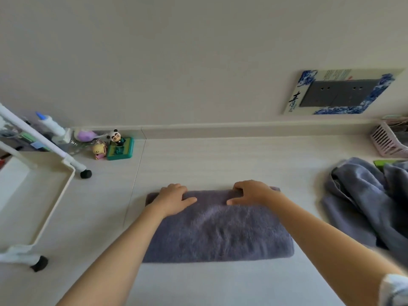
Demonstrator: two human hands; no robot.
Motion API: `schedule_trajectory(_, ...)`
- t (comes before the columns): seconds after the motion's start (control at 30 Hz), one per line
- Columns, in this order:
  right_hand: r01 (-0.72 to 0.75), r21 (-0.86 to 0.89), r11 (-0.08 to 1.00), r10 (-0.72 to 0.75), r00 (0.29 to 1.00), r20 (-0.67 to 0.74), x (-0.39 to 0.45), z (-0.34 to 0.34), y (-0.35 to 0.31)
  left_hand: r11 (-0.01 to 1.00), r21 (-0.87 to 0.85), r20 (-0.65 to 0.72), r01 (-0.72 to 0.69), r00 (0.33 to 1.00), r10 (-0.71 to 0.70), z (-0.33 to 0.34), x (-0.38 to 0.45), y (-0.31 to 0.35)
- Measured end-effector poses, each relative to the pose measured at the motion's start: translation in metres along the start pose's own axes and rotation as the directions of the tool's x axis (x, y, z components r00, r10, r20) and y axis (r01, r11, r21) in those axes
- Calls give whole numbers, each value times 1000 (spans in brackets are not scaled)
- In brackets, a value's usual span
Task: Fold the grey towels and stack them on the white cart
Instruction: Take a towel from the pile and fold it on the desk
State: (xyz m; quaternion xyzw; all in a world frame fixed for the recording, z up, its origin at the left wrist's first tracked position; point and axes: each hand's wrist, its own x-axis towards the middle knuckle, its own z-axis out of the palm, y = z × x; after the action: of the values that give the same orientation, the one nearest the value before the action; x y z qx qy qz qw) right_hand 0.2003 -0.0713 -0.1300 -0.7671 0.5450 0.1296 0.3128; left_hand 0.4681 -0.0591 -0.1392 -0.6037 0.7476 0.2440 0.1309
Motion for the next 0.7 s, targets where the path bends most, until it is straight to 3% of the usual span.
schedule_trajectory(0.13, -42, -85, 996, 31, 992, -123, 7, 8, 1, 998, -60, -123, 23, 992, -30, 4, 2, 5)
schedule_trajectory(0.23, -91, -177, 980, 58, 982, -181, 11, 12, 0, 992, 100, -197, 71, 979, -50, 4, 5, 12)
schedule_trajectory(0.3, -102, -213, 972, 28, 945, -326, 9, 24, -5, 987, 142, -409, 72, 913, -8, 18, 3, 22)
schedule_trajectory(0.37, -52, -192, 980, -57, 852, -521, 2, 42, -16, 993, 119, -534, -28, 841, 87, 36, -3, 40)
schedule_trajectory(0.43, 41, -140, 989, -117, 794, -597, -7, 64, -28, 982, 135, -477, -132, 860, 181, 58, -11, 55)
schedule_trajectory(0.5, 76, -132, 988, -135, 839, -527, -14, 85, -30, 980, 151, -406, -129, 896, 180, 73, -18, 57)
schedule_trajectory(0.57, 30, -122, 992, -85, 875, -476, -15, 95, -20, 992, 122, -388, -35, 918, 80, 81, -21, 44)
schedule_trajectory(0.7, -133, -37, 990, 98, 866, -490, -15, 89, 2, 983, 13, -396, 185, 904, -165, 83, -32, 11)
